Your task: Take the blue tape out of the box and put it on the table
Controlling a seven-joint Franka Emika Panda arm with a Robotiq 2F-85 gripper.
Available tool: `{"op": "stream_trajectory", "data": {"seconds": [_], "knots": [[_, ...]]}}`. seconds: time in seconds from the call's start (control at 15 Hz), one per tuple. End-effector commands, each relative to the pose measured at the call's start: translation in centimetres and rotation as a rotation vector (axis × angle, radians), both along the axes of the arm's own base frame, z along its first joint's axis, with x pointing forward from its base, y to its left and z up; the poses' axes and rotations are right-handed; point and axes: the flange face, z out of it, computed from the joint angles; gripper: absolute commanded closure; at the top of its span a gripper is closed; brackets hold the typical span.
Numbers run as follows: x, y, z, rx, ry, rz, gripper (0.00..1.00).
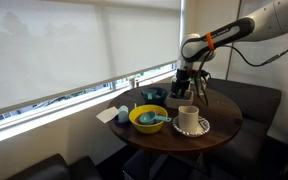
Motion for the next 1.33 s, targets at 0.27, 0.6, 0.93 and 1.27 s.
{"op": "stream_trajectory", "data": {"seconds": [0.27,0.6,0.93,1.27], "knots": [[-0.2,1.2,-3.4,-0.006,-0.024,-0.002,0.10],[-0.7,2.0,-3.9,-0.019,-0.020,-0.013,0.42],[-1.7,6.3,-3.1,-0.017,-0.034,-0.010,0.78],[-3.4,12.1,0.8,-0.011,-0.109,-0.002,0.99]]}}
